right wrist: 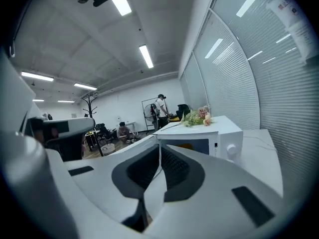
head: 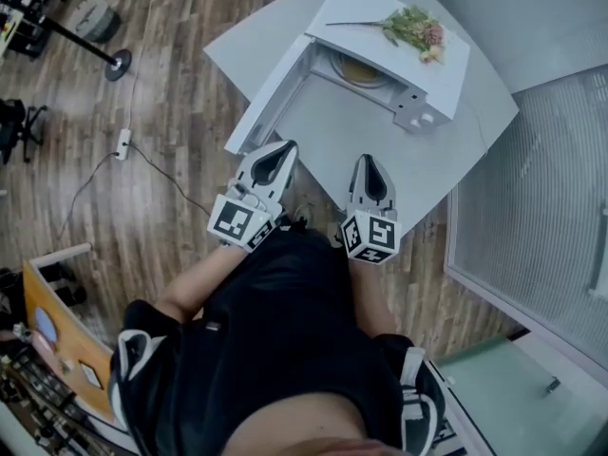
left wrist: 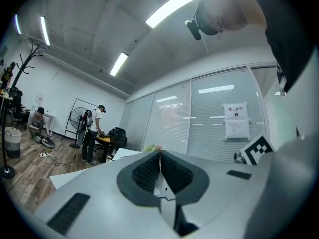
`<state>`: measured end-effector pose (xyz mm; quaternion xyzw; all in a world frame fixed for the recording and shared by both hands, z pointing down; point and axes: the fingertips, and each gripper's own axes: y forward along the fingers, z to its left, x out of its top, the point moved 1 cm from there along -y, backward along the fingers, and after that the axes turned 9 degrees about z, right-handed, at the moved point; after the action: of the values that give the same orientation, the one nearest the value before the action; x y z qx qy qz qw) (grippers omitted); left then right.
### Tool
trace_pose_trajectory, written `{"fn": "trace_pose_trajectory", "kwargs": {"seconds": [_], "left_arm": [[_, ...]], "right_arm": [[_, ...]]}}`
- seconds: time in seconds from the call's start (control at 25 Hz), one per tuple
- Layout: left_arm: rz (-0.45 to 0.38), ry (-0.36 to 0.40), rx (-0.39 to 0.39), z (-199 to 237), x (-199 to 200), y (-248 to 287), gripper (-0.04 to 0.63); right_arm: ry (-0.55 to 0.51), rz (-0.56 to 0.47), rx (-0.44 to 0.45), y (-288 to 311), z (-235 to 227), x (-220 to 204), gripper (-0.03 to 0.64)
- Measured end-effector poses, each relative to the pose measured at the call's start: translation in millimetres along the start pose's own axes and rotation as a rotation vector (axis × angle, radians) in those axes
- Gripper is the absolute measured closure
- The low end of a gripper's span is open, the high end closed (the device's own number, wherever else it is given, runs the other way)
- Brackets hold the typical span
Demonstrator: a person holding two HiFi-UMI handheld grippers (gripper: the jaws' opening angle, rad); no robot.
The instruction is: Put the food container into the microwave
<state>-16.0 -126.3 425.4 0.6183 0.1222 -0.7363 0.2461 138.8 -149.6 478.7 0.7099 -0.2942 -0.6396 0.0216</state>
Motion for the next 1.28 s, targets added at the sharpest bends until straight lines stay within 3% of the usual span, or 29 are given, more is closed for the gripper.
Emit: {"fn": "trace_pose_trajectory", "kwargs": {"seconds": [0.36,1.28], "left_arm": [[0.0,-0.018,-0.038,11,8,-12,0.572],[-0.015,-0.017,-0.078,17,9,-29,0.572]], "right_arm": [[0.025,-0.006,-0.019,-23,26,3,0.592],[0.044,-0.008,-0.07,-30,36,-4,0.592]]}}
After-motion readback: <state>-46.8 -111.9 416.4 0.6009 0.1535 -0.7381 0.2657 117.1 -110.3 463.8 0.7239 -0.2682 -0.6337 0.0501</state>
